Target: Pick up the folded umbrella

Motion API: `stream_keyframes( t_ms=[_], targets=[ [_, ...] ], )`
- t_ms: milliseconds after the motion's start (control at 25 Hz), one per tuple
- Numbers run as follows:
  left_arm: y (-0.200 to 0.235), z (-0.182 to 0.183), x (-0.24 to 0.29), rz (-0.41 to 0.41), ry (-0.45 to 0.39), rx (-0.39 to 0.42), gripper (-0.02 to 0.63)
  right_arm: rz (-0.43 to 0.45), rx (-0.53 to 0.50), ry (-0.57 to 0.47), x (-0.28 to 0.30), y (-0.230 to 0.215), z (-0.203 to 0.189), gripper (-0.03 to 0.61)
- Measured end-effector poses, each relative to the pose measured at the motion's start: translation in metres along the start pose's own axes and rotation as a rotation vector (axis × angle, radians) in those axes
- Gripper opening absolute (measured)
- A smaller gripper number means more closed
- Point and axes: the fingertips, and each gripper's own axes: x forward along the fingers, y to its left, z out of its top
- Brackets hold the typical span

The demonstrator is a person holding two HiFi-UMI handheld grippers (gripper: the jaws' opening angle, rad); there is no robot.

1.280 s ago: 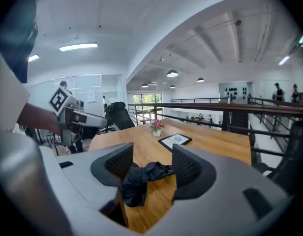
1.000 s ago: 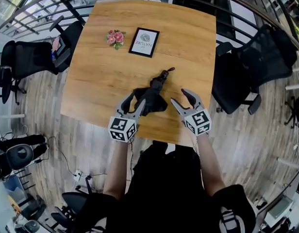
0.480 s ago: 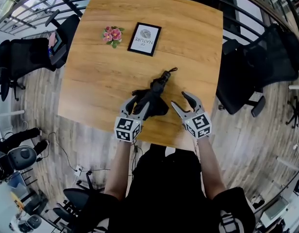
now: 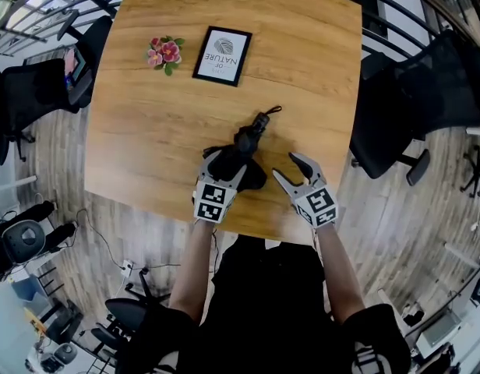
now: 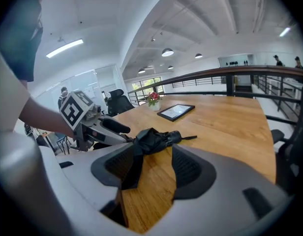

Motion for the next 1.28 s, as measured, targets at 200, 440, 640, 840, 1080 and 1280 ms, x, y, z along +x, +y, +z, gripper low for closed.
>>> stream_keyframes(
  t_ms=[200, 440, 640, 840, 1080, 1280],
  targets=[
    [0.002, -0.021, 0.025, 0.0, 0.114, 0.046, 0.308, 0.026, 0.009, 0.012, 0.004, 0.006, -0.004, 0.259],
    [0.009, -0.034, 0.036, 0.014, 0.188, 0.062, 0.314, 0.028, 0.014, 0.009, 0.005, 0.001, -0.005, 0.259],
    [0.011, -0.044, 0.044, 0.01, 0.254, 0.04, 0.324, 0.017, 0.015, 0.012, 0.002, -0.002, -0.006, 0.259],
    [0.009, -0.05, 0.052, -0.035, 0.331, 0.005, 0.324, 0.012, 0.012, 0.009, -0.002, 0.0, -0.003, 0.259],
    [0.007, -0.051, 0.053, -0.092, 0.362, -0.001, 0.297, 0.009, 0.0, 0.003, -0.008, 0.006, 0.001, 0.259],
    [0.007, -0.053, 0.051, -0.079, 0.358, 0.021, 0.276, 0.001, -0.006, -0.006, -0.017, 0.011, 0.008, 0.259]
  ],
)
